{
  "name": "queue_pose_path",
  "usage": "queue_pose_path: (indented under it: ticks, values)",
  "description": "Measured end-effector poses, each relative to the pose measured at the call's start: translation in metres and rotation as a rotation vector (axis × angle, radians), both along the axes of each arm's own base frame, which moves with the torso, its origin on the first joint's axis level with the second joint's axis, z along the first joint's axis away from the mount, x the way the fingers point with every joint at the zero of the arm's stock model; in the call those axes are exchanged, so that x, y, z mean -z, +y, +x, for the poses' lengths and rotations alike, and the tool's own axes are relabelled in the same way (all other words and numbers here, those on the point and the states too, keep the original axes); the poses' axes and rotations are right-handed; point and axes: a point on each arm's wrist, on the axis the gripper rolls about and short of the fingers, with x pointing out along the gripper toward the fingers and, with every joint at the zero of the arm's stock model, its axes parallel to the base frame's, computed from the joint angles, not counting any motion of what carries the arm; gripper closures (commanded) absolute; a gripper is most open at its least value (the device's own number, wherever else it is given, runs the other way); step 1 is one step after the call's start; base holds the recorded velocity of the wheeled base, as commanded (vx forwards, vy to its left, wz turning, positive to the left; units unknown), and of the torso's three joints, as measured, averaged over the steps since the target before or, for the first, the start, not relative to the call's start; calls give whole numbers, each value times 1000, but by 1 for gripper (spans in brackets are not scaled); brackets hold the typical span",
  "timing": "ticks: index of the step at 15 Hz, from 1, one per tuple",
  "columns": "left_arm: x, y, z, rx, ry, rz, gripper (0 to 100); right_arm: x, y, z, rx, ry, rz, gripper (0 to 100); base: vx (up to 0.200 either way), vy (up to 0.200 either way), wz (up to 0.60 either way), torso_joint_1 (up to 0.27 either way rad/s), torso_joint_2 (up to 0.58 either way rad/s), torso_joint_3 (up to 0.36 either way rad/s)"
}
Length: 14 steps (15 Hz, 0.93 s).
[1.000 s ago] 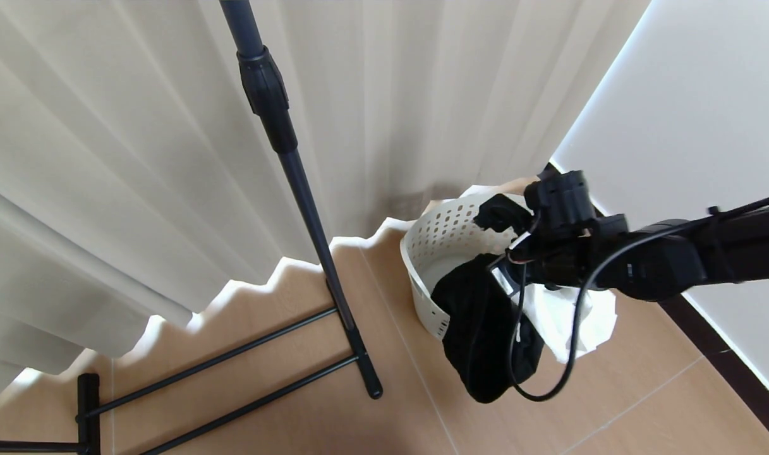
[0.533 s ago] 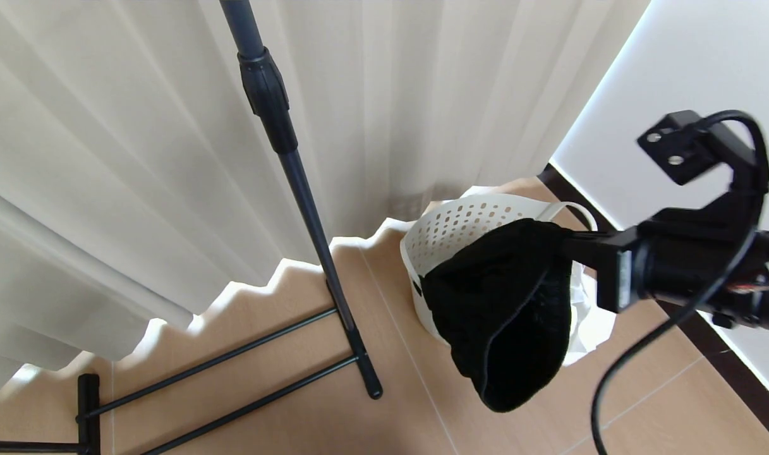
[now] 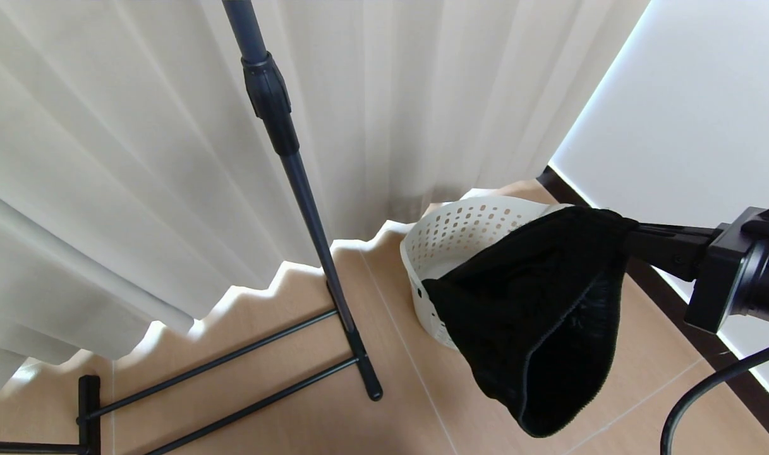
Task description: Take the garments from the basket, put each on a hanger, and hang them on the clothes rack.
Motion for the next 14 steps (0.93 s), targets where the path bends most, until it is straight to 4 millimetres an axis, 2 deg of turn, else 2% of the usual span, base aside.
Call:
queue_pose_path:
  ticks: [8,14]
  values:
    - [0,0,0,0,0,-1,0,2,-1,-2,-4,-4,-7,100,0,0,0,1,3,198]
    - [0,0,0,0,0,0,0,8,-7,2,16,-17,-58,100,0,0,0,26,-336,-95]
